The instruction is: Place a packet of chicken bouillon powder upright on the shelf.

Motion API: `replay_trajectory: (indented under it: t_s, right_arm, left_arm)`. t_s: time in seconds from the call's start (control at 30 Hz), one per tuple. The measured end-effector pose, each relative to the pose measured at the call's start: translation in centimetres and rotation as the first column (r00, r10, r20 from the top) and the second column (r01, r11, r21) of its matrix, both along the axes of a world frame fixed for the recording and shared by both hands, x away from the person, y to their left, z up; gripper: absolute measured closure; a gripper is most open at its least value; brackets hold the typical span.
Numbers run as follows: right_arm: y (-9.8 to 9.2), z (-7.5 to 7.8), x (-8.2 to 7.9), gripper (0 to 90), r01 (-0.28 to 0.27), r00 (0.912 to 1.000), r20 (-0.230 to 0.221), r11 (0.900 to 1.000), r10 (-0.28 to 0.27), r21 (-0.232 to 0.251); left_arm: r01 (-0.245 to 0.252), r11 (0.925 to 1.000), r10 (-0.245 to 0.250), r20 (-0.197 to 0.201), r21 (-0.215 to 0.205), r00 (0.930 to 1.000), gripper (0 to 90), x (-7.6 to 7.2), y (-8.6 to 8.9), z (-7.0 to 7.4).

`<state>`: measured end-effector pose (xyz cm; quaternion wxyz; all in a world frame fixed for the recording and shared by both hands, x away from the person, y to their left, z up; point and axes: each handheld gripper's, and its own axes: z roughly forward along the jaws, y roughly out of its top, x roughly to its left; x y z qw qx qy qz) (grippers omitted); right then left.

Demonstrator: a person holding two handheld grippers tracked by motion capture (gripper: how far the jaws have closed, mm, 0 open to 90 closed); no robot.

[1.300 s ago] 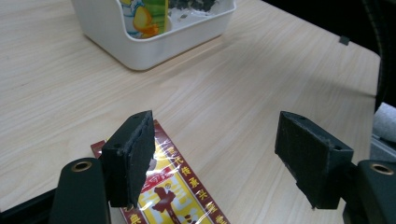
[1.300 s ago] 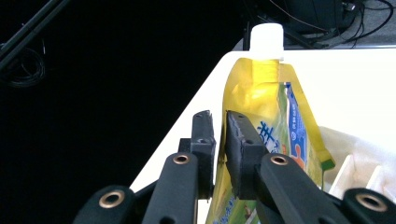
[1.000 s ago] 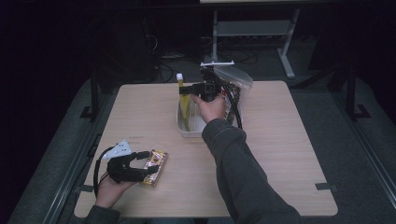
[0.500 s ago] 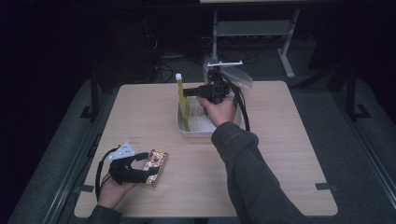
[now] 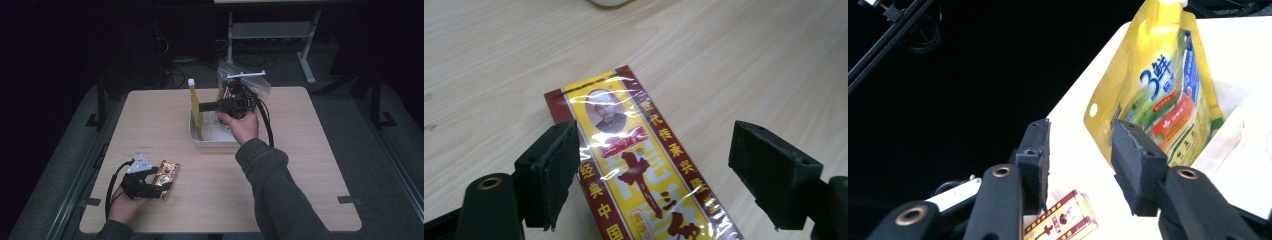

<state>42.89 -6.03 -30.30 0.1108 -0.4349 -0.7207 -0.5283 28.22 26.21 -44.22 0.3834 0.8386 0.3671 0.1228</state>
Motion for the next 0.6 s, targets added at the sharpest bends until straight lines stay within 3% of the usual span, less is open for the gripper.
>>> replay_trajectory:
  t_s: [0.13,0.47,0.6]
  right_arm:
    - [-0.5,-0.1,-0.6,54.8,-0.009,1.0000,0.001,1.000,0.009,0.006]
    - [-1.8,-1.1,-2.0,50.7,-0.042,0.9991,-0.013,0.999,0.042,0.006]
    - [-2.4,-1.7,-2.5,48.9,-0.046,0.9987,-0.019,0.999,0.046,0.002]
  left_arm:
    - [-0.039,0.9991,0.039,0.002,0.015,0.9993,18.5,0.1,0.0,0.0]
    - [-0.038,0.9973,0.041,-0.046,0.063,0.9981,18.0,0.4,-0.4,-0.9]
    - [-0.046,0.9938,0.052,-0.055,0.101,0.9972,17.8,0.4,-0.7,-1.1]
